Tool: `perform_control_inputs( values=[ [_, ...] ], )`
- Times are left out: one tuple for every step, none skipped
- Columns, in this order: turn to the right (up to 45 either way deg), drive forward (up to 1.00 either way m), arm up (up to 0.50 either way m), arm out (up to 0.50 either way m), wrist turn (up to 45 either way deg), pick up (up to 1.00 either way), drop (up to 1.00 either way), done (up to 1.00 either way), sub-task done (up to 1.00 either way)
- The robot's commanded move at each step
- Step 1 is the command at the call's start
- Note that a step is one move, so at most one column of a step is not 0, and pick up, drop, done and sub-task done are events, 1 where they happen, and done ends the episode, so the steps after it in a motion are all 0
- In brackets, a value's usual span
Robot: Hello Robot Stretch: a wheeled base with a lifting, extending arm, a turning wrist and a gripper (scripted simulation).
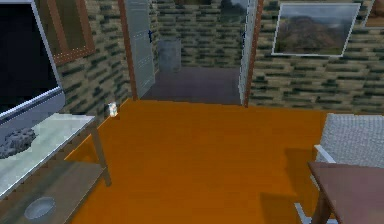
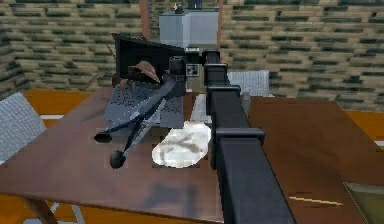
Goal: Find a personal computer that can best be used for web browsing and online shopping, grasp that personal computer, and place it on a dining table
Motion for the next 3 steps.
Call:
perform_control_inputs(
  values=[
    [0.0,0.0,0.0,-0.38,0.0,0.0,0.0,0.0,0.0],
    [-9.0,0.0,0.0,0.0,0.0,0.0,0.0,0.0,0.0],
    [0.0,0.0,0.0,0.48,0.0,0.0,0.0,0.0,0.0]
  ],
)
